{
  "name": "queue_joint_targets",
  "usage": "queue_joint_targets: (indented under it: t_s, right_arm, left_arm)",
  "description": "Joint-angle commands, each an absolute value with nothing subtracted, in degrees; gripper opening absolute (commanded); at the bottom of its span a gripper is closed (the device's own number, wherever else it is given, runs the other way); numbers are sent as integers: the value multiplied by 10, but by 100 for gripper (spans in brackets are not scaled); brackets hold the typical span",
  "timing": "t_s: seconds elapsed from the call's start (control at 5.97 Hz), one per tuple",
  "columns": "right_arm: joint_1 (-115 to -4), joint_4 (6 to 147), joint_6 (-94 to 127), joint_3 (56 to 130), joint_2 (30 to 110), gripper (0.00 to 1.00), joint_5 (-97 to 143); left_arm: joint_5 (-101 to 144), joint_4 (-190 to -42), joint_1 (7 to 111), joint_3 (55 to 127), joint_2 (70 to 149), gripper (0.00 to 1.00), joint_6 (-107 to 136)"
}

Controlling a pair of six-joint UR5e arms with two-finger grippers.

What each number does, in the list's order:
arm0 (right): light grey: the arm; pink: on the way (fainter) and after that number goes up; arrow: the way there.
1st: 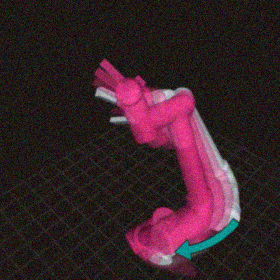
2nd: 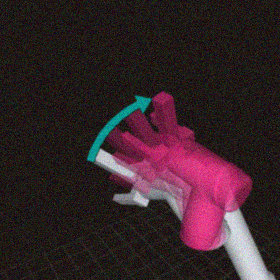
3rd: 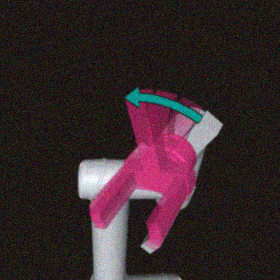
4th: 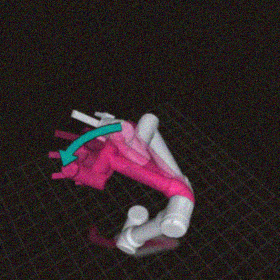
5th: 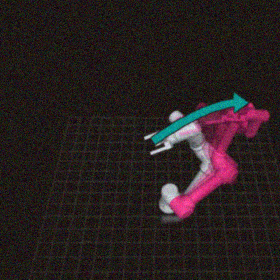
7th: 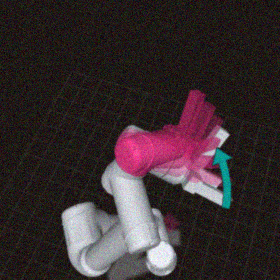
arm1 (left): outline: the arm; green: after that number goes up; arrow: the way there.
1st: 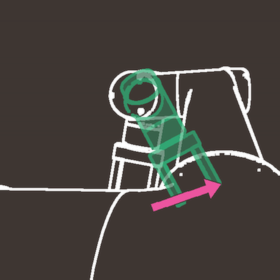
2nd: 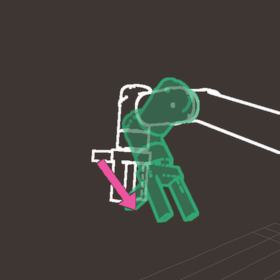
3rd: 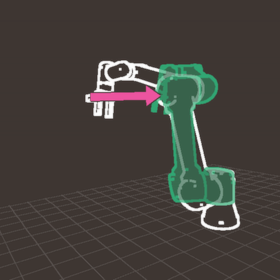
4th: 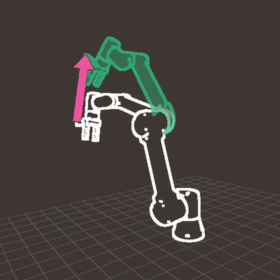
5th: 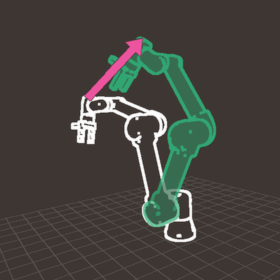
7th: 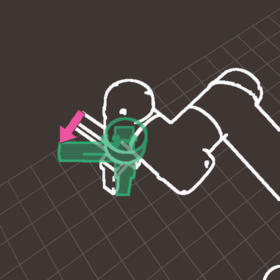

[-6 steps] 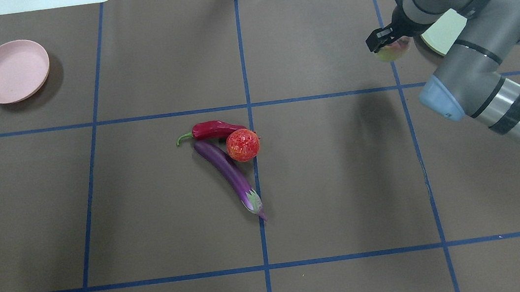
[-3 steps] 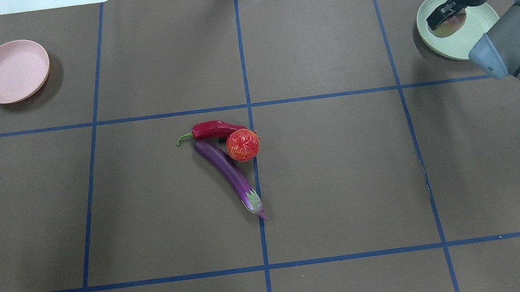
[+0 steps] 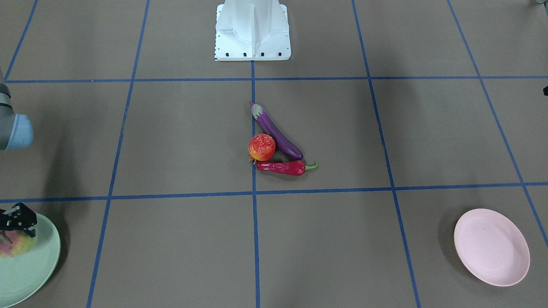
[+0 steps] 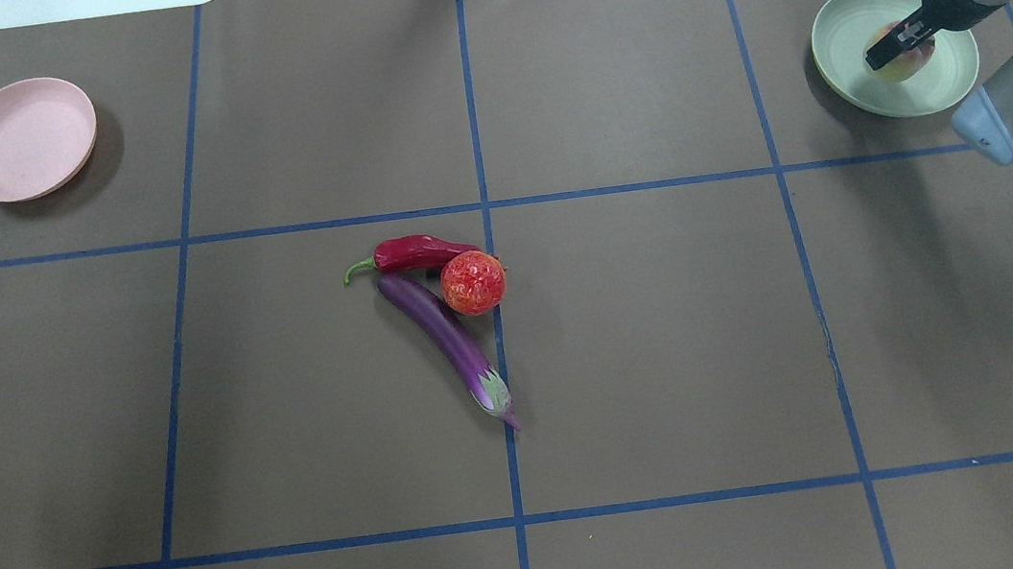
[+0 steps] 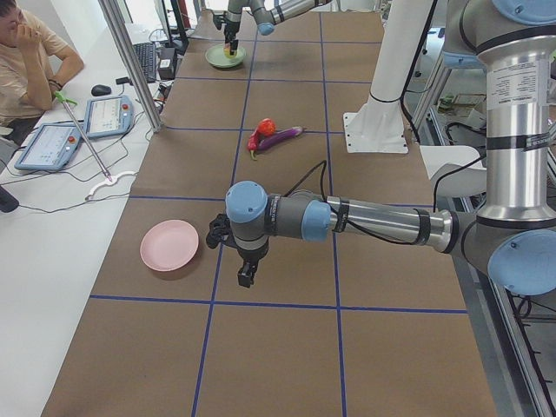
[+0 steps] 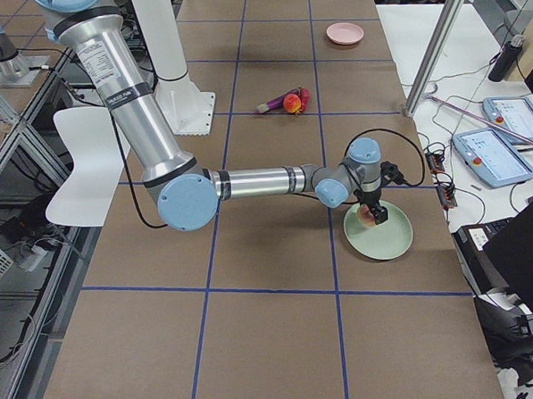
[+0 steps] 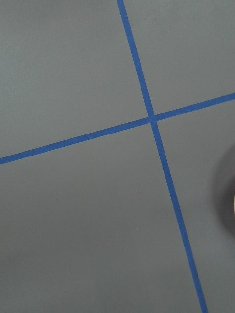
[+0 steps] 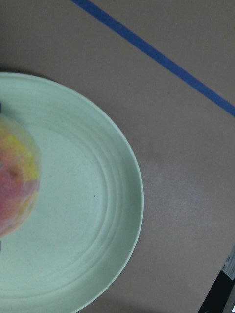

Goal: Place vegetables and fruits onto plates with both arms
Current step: 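Carry the peach with the right gripper onto the green plate and release, then move the right gripper back over the red pomegranate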

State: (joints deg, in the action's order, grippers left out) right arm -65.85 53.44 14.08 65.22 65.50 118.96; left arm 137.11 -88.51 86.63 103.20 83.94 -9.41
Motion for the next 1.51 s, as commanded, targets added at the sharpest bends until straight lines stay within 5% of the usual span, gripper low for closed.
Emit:
queue_joint_targets:
  t_s: [0.0,0.67,1.01,1.34]
  right_arm:
    - [-658,532,185,660,650,100,1224]
    - [-543,547,585,796,607,100,1197]
    - [-439,759,680,927,554,100,1092]
    - [-343,877,794,953,485,100,989]
  left_arm:
    - [1371,-885,867,1032,839,100,-94]
    - [1371,-884,866,1032,839,100,-94]
    - [1391,-884,866,1031,838,100,-93]
    - [1393,-884,866,1028,838,100,-94]
